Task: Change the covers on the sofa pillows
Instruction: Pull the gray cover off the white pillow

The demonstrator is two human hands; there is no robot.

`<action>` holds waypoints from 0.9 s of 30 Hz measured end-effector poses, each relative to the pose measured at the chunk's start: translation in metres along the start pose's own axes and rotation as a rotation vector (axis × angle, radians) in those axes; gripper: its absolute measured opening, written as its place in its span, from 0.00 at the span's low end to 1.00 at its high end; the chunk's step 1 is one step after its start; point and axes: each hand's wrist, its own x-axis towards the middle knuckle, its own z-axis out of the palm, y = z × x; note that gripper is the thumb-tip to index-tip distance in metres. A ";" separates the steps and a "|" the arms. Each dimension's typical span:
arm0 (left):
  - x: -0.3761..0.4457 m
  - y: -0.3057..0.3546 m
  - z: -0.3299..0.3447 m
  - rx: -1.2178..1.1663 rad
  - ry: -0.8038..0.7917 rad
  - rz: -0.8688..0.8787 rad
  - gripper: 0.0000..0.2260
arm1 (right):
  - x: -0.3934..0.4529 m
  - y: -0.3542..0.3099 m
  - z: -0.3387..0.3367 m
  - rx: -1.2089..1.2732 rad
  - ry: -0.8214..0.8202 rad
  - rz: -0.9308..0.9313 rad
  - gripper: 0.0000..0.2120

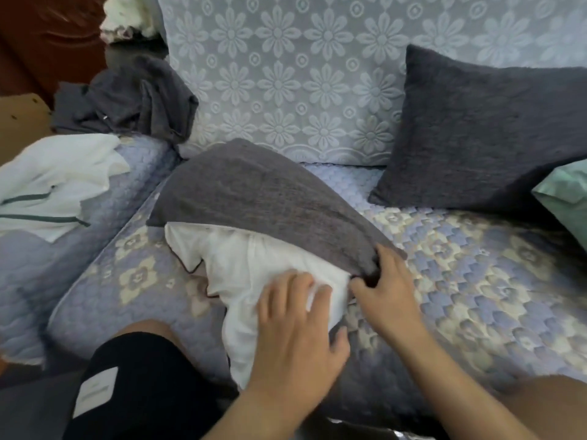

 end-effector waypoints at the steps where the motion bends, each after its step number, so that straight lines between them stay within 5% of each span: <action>1: 0.003 0.003 0.009 0.097 -0.083 0.045 0.29 | -0.005 0.003 0.003 -0.005 -0.009 -0.006 0.41; 8: 0.051 -0.009 0.020 0.554 -0.194 0.113 0.33 | 0.010 0.000 0.001 -0.036 0.092 -0.057 0.37; 14: 0.088 -0.001 0.013 0.516 -0.215 0.289 0.09 | 0.037 0.013 0.018 -0.111 0.163 -0.061 0.31; 22: 0.041 -0.056 -0.061 0.268 -0.270 0.396 0.31 | 0.079 0.049 -0.003 -0.472 0.225 -0.050 0.12; 27: 0.012 -0.153 -0.083 0.436 -0.359 0.458 0.30 | 0.099 0.021 -0.021 -0.199 -0.072 0.103 0.05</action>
